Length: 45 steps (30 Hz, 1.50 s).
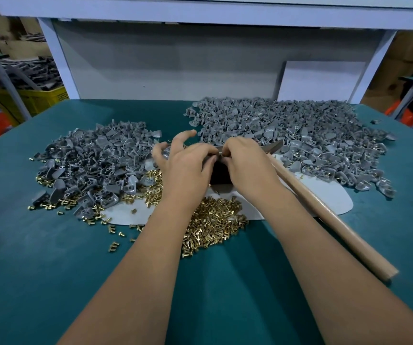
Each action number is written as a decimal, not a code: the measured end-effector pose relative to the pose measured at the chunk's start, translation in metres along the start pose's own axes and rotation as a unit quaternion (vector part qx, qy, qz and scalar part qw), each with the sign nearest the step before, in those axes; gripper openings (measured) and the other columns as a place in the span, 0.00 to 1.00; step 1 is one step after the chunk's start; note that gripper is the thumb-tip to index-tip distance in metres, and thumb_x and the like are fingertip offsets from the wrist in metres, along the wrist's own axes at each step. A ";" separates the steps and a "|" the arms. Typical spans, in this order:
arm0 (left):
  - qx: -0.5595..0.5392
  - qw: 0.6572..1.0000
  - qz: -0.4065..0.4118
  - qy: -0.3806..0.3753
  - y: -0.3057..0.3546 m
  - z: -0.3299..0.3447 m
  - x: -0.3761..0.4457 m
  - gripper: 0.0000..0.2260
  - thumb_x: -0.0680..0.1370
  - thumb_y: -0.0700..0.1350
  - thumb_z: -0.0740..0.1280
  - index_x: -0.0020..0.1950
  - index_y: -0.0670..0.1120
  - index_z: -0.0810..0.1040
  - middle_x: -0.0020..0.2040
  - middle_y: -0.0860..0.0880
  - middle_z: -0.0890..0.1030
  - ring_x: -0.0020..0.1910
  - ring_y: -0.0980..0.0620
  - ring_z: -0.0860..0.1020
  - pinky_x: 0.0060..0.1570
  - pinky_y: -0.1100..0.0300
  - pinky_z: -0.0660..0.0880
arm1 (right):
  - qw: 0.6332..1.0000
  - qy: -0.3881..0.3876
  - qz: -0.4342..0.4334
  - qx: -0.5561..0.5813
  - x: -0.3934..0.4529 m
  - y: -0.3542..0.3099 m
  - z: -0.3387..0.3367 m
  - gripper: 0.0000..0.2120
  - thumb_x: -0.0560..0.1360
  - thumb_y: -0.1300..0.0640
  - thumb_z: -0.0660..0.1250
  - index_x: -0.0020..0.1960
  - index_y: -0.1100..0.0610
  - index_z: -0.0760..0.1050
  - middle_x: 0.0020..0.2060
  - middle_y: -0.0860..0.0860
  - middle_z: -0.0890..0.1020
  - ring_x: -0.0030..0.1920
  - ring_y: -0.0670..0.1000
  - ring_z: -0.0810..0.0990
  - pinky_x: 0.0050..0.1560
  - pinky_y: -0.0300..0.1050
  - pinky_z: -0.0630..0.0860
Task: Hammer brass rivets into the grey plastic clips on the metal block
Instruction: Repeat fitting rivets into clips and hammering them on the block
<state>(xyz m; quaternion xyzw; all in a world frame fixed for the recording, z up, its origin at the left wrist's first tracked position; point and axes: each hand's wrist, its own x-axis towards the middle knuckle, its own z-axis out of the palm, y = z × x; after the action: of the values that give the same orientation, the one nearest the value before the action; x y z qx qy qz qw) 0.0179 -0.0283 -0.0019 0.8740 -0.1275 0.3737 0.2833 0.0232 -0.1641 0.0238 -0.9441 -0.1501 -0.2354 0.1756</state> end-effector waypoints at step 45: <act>-0.134 0.981 -0.121 -0.063 0.005 0.001 0.008 0.07 0.80 0.49 0.66 0.43 0.54 0.81 0.63 0.62 0.75 0.70 0.58 0.56 0.65 0.55 0.49 | 0.934 0.120 0.100 0.322 -0.014 -0.006 0.003 0.06 0.73 0.62 0.71 0.47 0.54 0.84 0.42 0.47 0.82 0.44 0.42 0.79 0.47 0.34 0.75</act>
<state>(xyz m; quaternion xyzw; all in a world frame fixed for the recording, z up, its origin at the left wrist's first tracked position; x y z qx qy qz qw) 0.0215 -0.0326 0.0050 0.8585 -0.0870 0.2605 0.4330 0.0098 -0.1606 0.0161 -0.8118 -0.1009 -0.2668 0.5095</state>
